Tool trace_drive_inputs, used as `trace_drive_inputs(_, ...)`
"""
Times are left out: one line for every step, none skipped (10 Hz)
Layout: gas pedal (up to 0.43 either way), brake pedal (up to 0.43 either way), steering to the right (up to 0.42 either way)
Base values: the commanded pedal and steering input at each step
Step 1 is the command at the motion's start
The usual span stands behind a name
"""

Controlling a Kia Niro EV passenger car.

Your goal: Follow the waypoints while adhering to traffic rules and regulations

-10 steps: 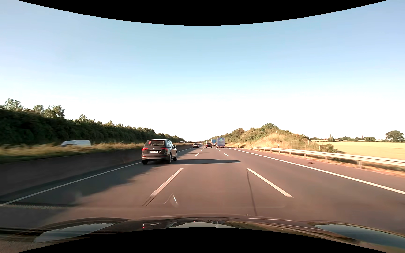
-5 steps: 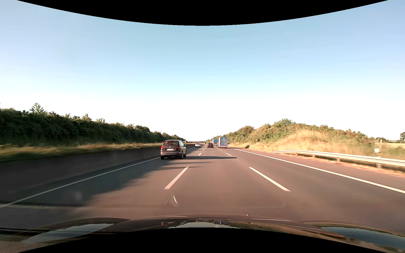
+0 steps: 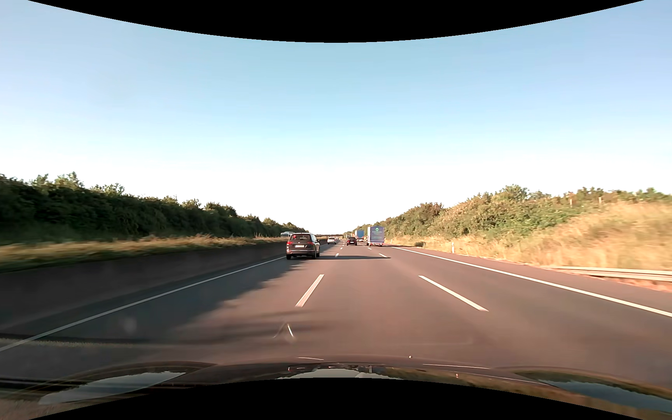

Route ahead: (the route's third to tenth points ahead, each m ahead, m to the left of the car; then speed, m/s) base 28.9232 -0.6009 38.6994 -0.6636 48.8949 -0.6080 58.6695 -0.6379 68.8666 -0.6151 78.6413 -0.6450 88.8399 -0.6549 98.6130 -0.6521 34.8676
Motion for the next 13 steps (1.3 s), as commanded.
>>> trace_drive_inputs(0.429,0.0,-0.005)
trace_drive_inputs(0.429,0.0,-0.005)
trace_drive_inputs(0.429,0.0,-0.005)
trace_drive_inputs(0.429,0.0,-0.005)
trace_drive_inputs(0.429,0.0,-0.004)
trace_drive_inputs(0.429,0.0,-0.005)
trace_drive_inputs(0.429,0.0,-0.005)
trace_drive_inputs(0.409,0.0,-0.004)
trace_drive_inputs(0.398,0.0,-0.004)
trace_drive_inputs(0.39,0.0,-0.004)
trace_drive_inputs(0.39,0.0,-0.004)
trace_drive_inputs(0.39,0.0,-0.003)
trace_drive_inputs(0.39,0.0,-0.003)
